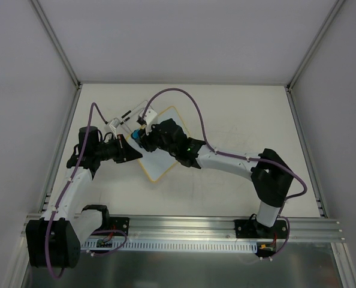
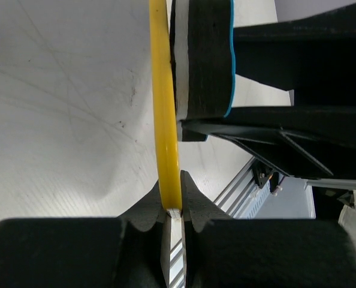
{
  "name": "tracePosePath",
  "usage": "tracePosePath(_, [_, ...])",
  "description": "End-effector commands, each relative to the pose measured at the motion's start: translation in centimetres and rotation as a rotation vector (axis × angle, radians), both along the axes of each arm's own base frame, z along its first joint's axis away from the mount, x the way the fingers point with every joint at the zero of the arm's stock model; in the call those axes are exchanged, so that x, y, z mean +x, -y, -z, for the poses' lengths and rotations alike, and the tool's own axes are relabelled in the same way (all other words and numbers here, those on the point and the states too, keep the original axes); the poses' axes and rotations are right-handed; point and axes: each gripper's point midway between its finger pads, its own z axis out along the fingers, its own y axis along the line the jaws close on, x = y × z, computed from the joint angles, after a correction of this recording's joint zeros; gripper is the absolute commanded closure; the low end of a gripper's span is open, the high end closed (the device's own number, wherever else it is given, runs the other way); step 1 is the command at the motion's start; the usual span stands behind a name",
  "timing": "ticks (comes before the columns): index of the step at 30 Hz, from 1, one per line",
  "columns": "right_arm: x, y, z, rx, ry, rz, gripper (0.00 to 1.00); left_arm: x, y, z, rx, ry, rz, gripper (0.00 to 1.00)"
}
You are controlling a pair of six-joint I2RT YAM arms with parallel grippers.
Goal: Erase the whiteboard
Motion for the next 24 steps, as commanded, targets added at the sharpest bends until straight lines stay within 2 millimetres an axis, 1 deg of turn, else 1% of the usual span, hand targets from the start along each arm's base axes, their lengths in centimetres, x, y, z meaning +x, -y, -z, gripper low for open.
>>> tracePosePath(1, [-4.3,-0.7,3.6,-0.063,-0.079,-0.119,1.0,-0.8,2.0,-4.1,-0.074,0.195,0.173,1.0])
tracePosePath(2, [-4.3,-0.4,4.0,-0.07,-0.085,-0.108,1.0,-0.8,2.0,-4.1,-0.074,0.195,0.173,1.0])
tracePosePath(3, [-4.4,0.1,5.0,-0.089,-0.096,-0.1,1.0,-0.8,2.0,-4.1,-0.075,0.193,0.173,1.0])
tracePosePath(5, [-4.2,0.7,5.8,-0.107,-0.1,-0.077,1.0,-0.8,2.0,-4.1,-0.073,0.195,0.171,1.0])
tracePosePath(6, [-4.3,1.3,6.7,-0.126,-0.11,-0.067,1.0,-0.8,2.0,-4.0,-0.073,0.193,0.171,1.0])
tracePosePath(7, [-4.1,1.7,7.1,-0.132,-0.118,-0.051,1.0,-0.8,2.0,-4.0,-0.073,0.193,0.171,1.0])
tracePosePath(8, [-3.5,2.3,7.5,-0.136,-0.128,-0.029,1.0,-0.8,2.0,-4.1,-0.074,0.195,0.173,1.0])
tracePosePath(10, [-3.1,3.6,8.5,-0.146,-0.159,0.001,1.0,-0.7,2.0,-4.0,-0.071,0.196,0.17,1.0])
tracePosePath(11, [-1.6,4.9,8.8,-0.152,-0.163,0.075,1.0,-0.8,2.0,-4.1,-0.072,0.196,0.172,1.0])
tracePosePath(13, [-0.7,6.8,9.8,-0.178,-0.182,0.133,1.0,-0.8,2.0,-4.0,-0.071,0.194,0.17,1.0])
tracePosePath(14, [0.6,8.1,9.7,-0.173,-0.193,0.194,1.0,-0.8,2.0,-4.1,-0.072,0.196,0.172,1.0])
tracePosePath(16, [1.6,9.7,10.1,-0.171,-0.218,0.247,1.0,-0.8,2.0,-4.1,-0.072,0.194,0.172,1.0])
tracePosePath(17, [2.6,11.3,10.3,-0.166,-0.233,0.29,1.0,-0.7,2.0,-4.1,-0.071,0.196,0.17,1.0])
tracePosePath(19, [3.4,12.4,10.5,-0.148,-0.261,0.332,1.0,-0.7,2.0,-4.0,-0.07,0.196,0.171,1.0])
tracePosePath(20, [4.2,13.4,10.5,-0.146,-0.265,0.358,1.0,-0.8,2.0,-4.0,-0.071,0.194,0.172,1.0])
tracePosePath(24, [4.9,14.3,10.8,-0.134,-0.284,0.38,1.0,-0.8,2.0,-4.1,-0.072,0.196,0.173,1.0])
